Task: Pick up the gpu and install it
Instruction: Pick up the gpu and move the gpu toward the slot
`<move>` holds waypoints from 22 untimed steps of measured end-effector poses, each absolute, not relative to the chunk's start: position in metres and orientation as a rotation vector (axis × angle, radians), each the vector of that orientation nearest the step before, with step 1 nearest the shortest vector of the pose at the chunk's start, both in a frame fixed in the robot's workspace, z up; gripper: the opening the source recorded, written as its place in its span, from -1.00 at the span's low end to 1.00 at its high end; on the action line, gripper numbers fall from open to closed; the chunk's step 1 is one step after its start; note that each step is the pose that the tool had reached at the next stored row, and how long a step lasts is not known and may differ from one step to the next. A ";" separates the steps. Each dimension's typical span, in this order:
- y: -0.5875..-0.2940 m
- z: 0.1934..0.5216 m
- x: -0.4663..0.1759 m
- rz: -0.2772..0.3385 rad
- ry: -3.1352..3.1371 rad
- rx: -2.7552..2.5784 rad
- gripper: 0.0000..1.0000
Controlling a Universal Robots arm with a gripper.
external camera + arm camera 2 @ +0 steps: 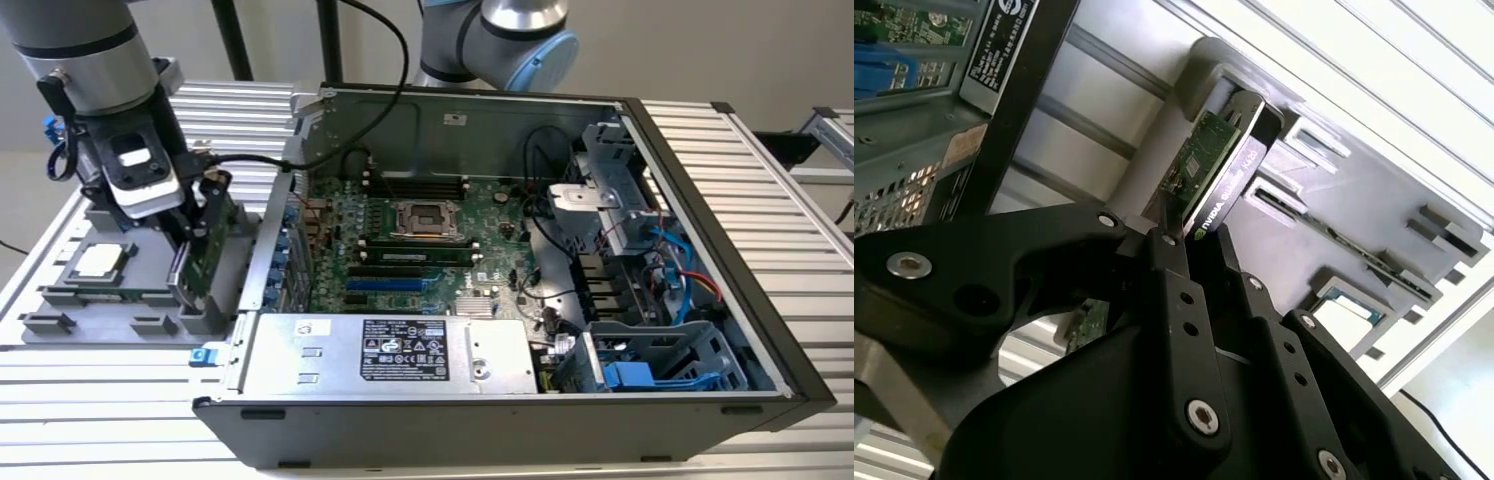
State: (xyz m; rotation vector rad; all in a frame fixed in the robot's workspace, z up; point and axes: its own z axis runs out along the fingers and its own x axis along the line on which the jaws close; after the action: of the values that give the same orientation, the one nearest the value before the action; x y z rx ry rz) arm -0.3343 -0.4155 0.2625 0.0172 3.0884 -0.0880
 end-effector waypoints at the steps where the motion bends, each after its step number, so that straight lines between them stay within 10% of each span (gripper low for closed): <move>1: -0.416 0.263 -0.334 -0.088 3.088 0.017 -1.00; 22: -0.416 0.271 -0.334 -0.092 3.089 0.017 -1.00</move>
State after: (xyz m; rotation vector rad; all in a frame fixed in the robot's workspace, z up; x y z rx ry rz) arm -0.3343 -0.4156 0.2713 0.0170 3.0890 -0.0919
